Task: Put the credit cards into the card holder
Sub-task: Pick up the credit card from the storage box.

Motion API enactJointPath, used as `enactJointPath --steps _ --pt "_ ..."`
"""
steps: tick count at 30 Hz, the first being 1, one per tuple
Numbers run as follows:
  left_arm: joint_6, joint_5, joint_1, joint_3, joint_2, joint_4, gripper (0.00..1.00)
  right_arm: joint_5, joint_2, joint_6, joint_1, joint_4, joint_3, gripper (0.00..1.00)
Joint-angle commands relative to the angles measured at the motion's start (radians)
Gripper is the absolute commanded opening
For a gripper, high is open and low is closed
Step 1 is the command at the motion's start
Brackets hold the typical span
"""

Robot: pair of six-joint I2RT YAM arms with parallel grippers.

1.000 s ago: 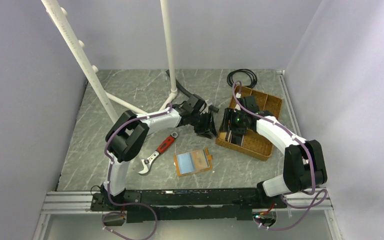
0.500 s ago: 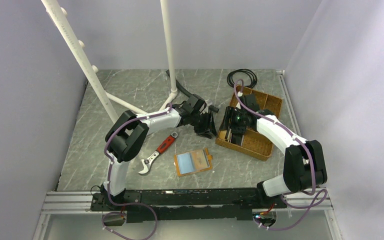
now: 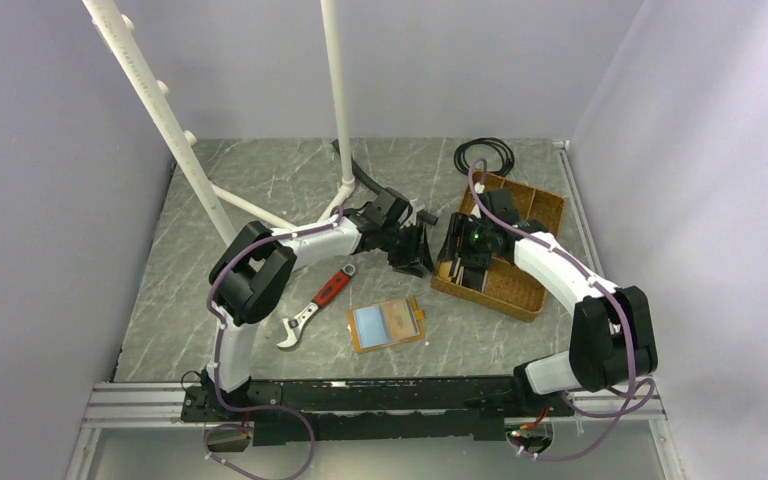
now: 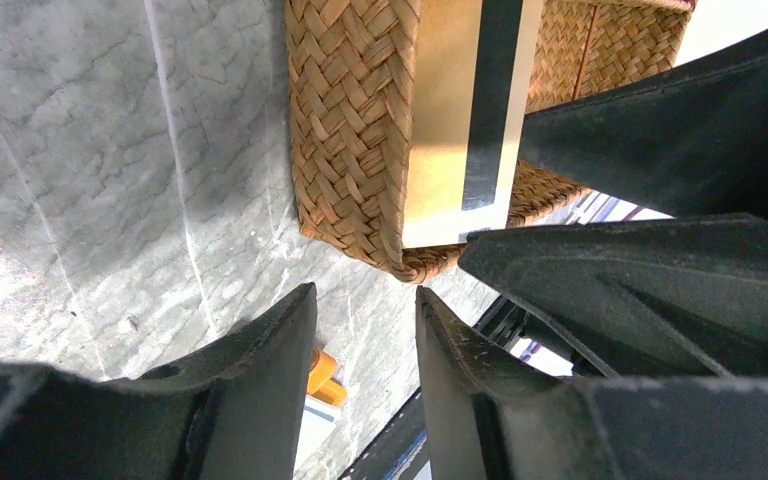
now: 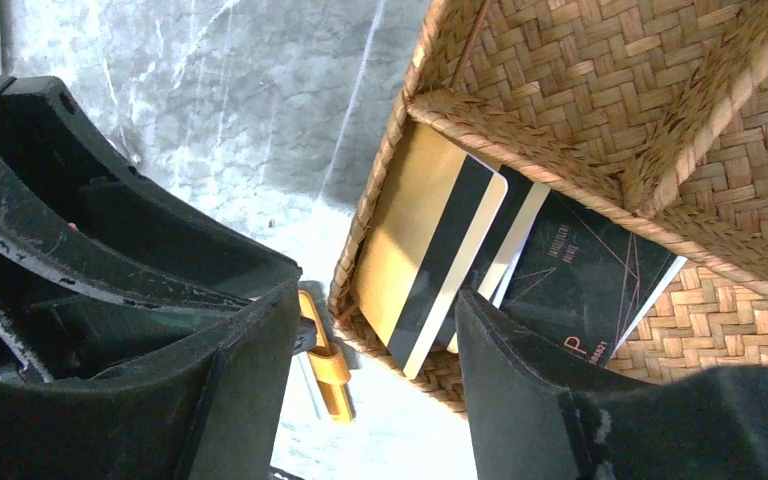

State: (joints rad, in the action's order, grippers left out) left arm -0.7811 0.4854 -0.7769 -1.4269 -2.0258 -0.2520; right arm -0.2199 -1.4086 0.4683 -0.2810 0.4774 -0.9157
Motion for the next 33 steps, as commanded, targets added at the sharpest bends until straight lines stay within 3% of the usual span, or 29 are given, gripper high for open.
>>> enactJointPath --steps 1,27,31,33 --pt "-0.004 0.021 -0.001 0.011 0.062 0.026 0.46 -0.016 0.039 0.010 -0.015 0.021 0.004 0.61" --pt "-0.013 0.022 -0.001 0.023 0.075 0.037 0.46 0.015 0.078 0.020 -0.038 0.000 0.036 0.62" --pt "-0.020 0.029 -0.001 0.028 0.085 0.045 0.46 -0.105 0.098 0.107 0.013 -0.189 0.139 0.35" --pt "-0.021 0.029 -0.001 0.030 0.088 0.043 0.46 -0.135 0.100 0.166 0.025 -0.273 0.179 0.28"
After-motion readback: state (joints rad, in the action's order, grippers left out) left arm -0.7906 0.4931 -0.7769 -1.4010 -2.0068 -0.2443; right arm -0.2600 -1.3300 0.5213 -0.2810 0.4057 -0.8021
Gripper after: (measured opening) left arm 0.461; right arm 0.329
